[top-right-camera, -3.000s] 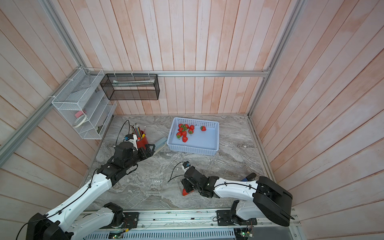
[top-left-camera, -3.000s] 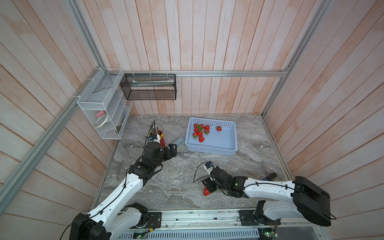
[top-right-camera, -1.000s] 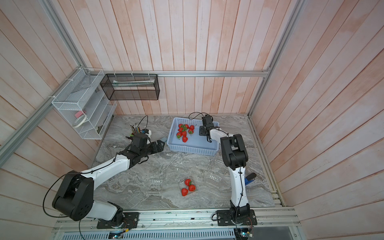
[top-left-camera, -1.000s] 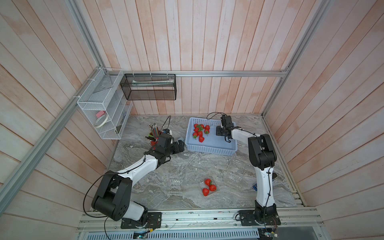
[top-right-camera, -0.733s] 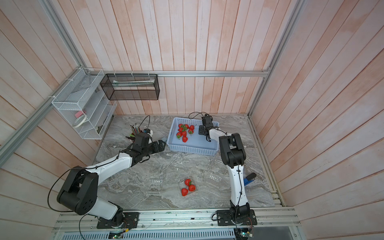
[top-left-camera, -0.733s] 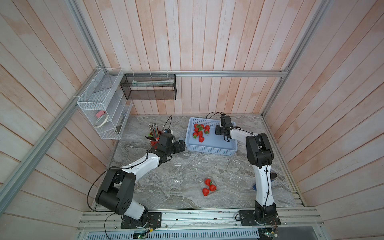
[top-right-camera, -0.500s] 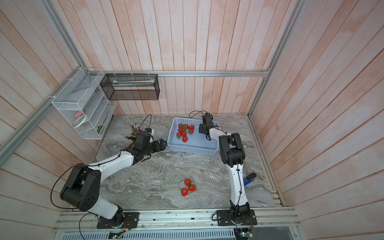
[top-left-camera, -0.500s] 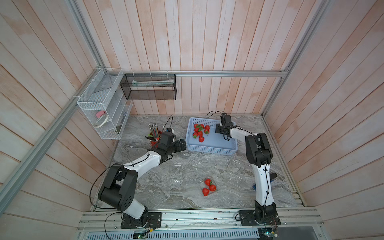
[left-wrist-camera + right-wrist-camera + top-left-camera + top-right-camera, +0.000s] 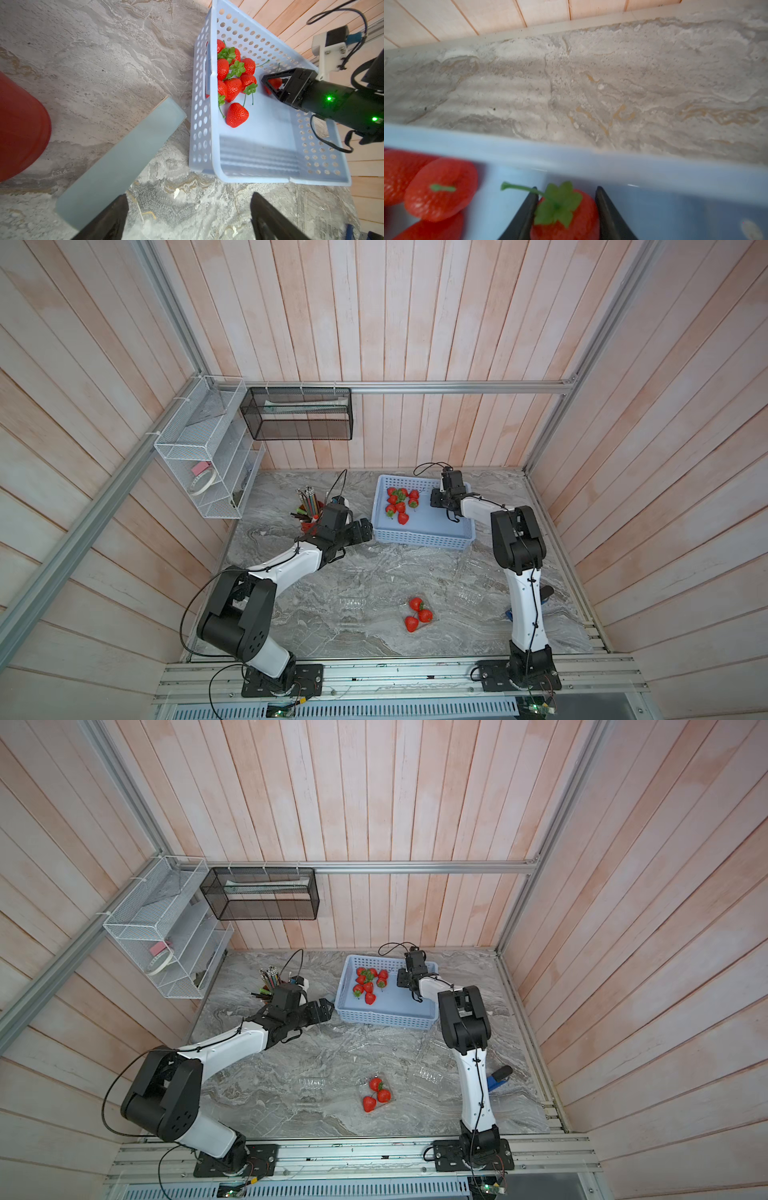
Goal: Pack strawberries into containers
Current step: Pick up the strawberry from the basket, then place the strawberry in the packing box.
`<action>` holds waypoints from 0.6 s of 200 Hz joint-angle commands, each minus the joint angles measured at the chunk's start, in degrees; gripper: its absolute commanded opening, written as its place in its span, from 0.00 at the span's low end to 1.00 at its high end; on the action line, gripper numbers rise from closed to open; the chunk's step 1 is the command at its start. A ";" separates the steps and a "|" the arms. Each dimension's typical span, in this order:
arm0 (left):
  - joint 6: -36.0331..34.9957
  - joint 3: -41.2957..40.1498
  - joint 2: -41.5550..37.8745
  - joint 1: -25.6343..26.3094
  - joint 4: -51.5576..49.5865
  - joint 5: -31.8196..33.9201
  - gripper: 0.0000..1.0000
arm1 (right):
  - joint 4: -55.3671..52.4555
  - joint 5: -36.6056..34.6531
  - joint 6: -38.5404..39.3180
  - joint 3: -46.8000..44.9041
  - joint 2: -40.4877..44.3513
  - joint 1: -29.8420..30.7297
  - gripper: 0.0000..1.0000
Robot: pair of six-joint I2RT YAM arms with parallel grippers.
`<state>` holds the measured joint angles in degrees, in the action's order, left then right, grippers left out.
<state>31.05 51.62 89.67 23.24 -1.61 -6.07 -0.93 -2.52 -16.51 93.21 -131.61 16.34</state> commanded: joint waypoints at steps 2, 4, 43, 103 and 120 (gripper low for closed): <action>0.35 -2.00 -2.11 -0.12 0.68 -1.15 0.94 | 0.96 3.45 -1.22 -5.63 6.46 0.03 0.29; 0.47 -2.21 -2.19 -0.13 0.72 -1.28 0.94 | 1.16 3.61 -1.37 -6.36 7.01 0.13 0.29; 1.49 -4.16 -5.30 -0.11 -0.27 -2.58 0.94 | 3.34 4.33 -3.88 -20.37 19.28 2.88 0.24; 3.93 -8.69 -9.76 -0.24 -0.77 -1.56 0.94 | 2.52 0.07 -6.27 -36.83 36.58 14.36 0.21; 4.64 -9.24 -10.03 -0.25 -1.89 -3.30 0.94 | 1.33 -0.98 -7.71 -41.13 41.87 20.13 0.21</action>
<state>33.98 43.88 80.51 23.24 -2.20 -7.97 2.46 -1.19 -21.76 56.69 -95.59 30.13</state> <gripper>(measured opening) 0.937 0.422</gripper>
